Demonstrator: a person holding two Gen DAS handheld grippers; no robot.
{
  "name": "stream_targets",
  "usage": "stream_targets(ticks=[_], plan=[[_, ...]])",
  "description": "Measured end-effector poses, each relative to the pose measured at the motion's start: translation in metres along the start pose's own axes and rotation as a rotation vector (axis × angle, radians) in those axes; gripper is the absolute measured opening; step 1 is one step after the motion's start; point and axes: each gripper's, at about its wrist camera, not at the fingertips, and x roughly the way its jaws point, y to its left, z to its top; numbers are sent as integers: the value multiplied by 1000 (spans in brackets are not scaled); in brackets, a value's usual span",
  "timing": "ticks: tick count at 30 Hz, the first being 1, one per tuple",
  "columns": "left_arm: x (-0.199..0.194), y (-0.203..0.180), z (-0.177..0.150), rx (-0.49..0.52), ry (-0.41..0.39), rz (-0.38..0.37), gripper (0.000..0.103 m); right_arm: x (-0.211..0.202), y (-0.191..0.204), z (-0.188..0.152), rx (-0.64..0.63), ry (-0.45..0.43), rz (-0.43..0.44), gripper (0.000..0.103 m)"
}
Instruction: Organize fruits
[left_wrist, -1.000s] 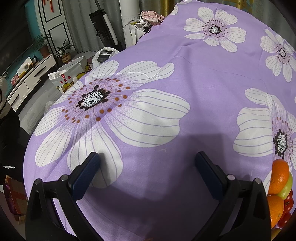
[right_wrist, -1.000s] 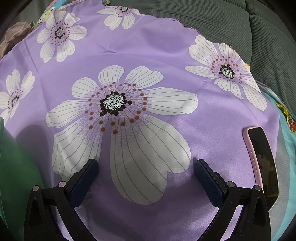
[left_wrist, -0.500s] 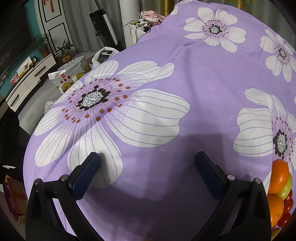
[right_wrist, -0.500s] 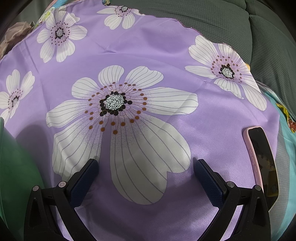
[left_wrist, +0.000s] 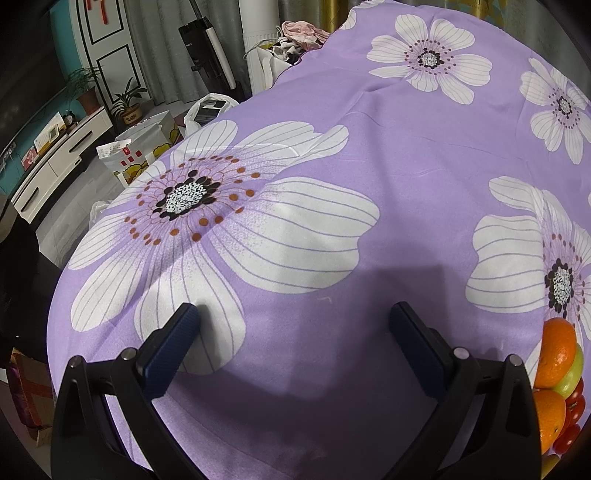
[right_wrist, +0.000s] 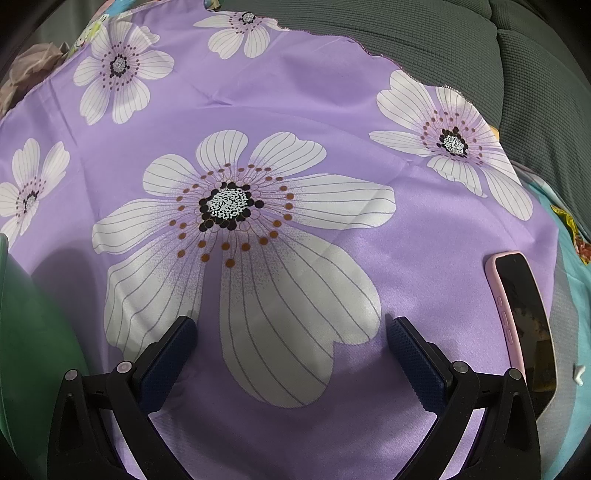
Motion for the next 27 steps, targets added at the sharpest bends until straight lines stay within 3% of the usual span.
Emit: stream_targets(ticks=[2,4,6,9,12,16,20,22,23,25,27], plan=[[-2,2,1,-5,5,-18,99,-1,1,2,0,0,0,103],[-8,2,2,-2,11,-43,86,-2,2,5,-2,1,-3,103],[-19,3,6,-18,10,-102,83,-2,4,7,-8,4,-14,103],[-52,2,11,-56,-79,-221,83,-7,-3,11,14,2,24,102],[-87,-7,7,-13,-180,-344,85,-30,-18,8,38,-61,102,102],[-118,-27,-1,68,-242,-466,85,-98,-22,6,-95,-226,65,102],[-138,-44,-12,132,-268,-572,85,-184,-5,-11,-250,-394,288,102],[-144,-52,-18,160,-257,-634,85,-228,20,-34,-344,-482,465,102],[-144,-56,-21,177,-251,-650,85,-237,29,-42,-366,-499,515,102],[-148,-67,-26,222,-259,-652,85,-259,64,-65,-441,-485,660,102],[-150,-73,-31,255,-267,-646,85,-266,103,-81,-530,-383,786,102]])
